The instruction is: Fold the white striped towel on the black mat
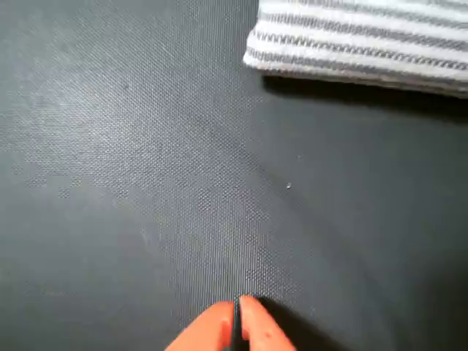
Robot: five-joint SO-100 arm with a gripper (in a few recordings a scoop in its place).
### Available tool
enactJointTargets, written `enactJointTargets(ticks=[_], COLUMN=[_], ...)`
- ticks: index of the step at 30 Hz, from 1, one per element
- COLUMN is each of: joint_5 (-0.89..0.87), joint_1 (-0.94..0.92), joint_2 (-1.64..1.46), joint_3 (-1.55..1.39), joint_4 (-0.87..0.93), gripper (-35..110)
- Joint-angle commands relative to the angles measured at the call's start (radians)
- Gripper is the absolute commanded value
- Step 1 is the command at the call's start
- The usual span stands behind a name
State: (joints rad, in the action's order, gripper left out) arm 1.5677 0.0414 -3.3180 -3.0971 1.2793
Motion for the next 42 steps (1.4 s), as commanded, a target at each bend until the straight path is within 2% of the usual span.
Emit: enactJointTargets(ticks=[1,42], joint_5=[0.008,-0.052], joint_1=[-0.005,-0.023], joint_2=[-0.012,-0.015], joint_3=[-0.017,-0.017], joint_4=[0.026,0.031], gripper=[0,0])
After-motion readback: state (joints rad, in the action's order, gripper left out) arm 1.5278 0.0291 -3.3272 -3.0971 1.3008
